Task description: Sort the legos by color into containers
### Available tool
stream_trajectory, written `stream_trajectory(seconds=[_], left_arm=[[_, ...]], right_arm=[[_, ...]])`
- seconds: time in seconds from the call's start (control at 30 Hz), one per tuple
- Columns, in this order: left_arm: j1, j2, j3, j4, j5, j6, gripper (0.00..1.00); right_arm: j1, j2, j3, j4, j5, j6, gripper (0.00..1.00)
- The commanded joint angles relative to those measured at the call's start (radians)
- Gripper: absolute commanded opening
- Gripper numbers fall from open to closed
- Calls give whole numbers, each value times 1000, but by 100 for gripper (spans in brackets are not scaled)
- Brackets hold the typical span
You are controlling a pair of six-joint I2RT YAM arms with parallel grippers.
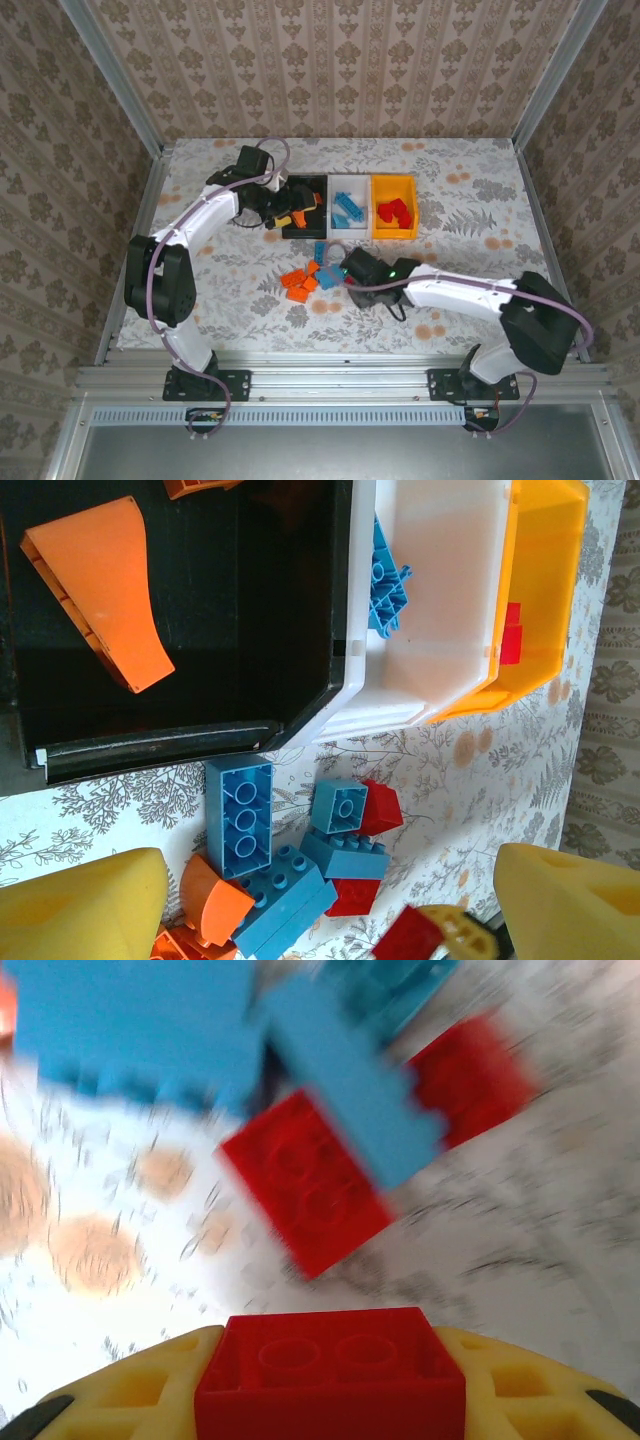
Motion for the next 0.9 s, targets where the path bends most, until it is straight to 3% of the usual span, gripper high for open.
stream_trajectory(seconds=[0.0,0.1,0.37,0.53,0.63,0.87], left_arm=[[6,-35,8,-8,18,8,87],[7,-43,8,-7,17,8,87],[18,-57,7,-7,13,8,87],[18,-55,5,-4,18,5,87],[18,-57,4,-2,21,2,87],[17,-57,3,-1,22,1,87]], right_arm=[[-157,-53,62,38,69,-17,34],[-295,3,86,136,64,47,35],[-461,335,423,96,47,-23,35],[-487,465,579,33,73,-62,43],[-490,484,612,21,73,-76,53],[-490,452,593,26,60,-77,56]])
